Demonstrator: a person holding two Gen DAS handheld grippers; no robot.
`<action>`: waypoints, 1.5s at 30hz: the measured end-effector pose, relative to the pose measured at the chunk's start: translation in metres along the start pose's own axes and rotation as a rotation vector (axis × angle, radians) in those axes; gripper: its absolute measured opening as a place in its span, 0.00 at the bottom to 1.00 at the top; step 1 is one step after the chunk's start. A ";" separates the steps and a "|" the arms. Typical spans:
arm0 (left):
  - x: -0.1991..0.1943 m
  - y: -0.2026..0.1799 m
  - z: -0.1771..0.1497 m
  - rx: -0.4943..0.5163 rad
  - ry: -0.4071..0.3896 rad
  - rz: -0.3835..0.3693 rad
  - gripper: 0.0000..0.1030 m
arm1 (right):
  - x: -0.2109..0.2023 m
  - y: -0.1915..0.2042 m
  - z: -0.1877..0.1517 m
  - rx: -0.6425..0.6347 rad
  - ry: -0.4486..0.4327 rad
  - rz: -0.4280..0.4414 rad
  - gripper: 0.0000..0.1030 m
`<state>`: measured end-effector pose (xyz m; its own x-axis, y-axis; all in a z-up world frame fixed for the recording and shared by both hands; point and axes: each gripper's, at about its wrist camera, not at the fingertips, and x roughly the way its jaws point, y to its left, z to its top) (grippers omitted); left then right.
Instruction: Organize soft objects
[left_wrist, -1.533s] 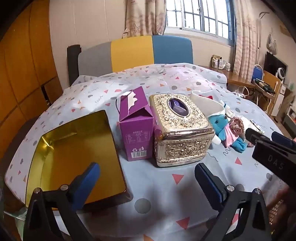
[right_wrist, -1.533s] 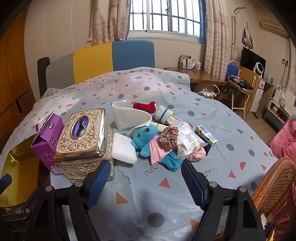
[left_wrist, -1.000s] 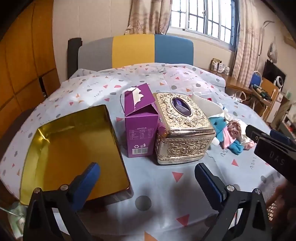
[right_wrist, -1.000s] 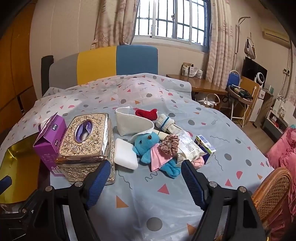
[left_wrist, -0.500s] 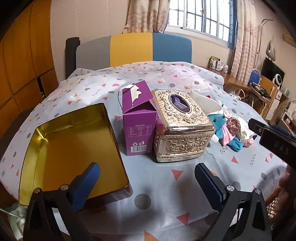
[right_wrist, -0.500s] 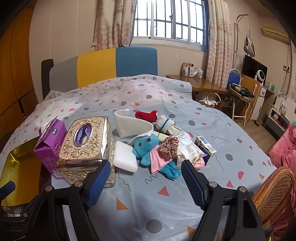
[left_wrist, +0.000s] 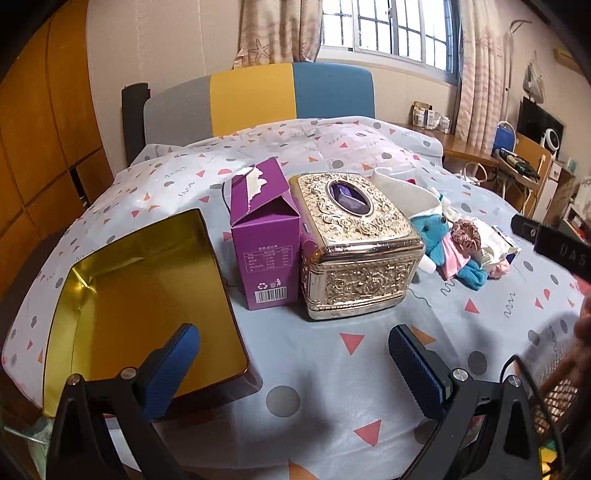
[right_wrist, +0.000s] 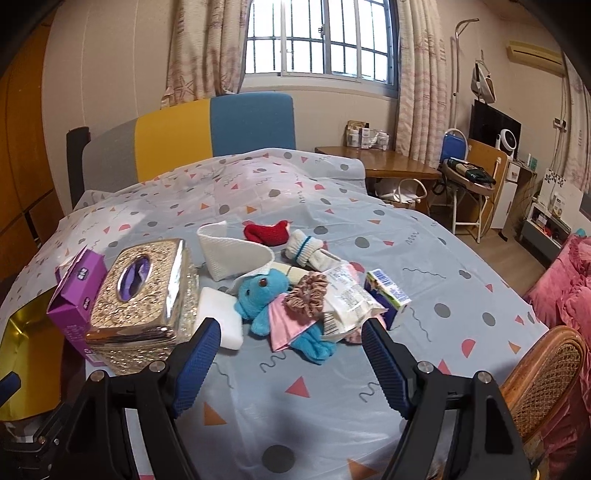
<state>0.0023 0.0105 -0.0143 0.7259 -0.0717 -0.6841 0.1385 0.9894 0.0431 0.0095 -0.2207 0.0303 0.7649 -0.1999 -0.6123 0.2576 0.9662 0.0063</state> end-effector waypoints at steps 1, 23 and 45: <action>0.000 -0.001 0.000 0.003 0.002 -0.002 1.00 | 0.000 -0.003 0.001 0.005 -0.002 -0.004 0.78; 0.008 -0.022 -0.003 0.080 0.042 -0.033 1.00 | 0.013 -0.072 0.016 0.163 -0.006 -0.064 0.78; 0.004 -0.048 0.022 0.123 0.070 -0.279 1.00 | 0.055 -0.127 0.021 0.396 0.040 -0.015 0.78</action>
<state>0.0139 -0.0405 -0.0031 0.6011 -0.3257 -0.7298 0.4095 0.9097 -0.0687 0.0315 -0.3576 0.0123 0.7378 -0.1997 -0.6448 0.4824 0.8242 0.2967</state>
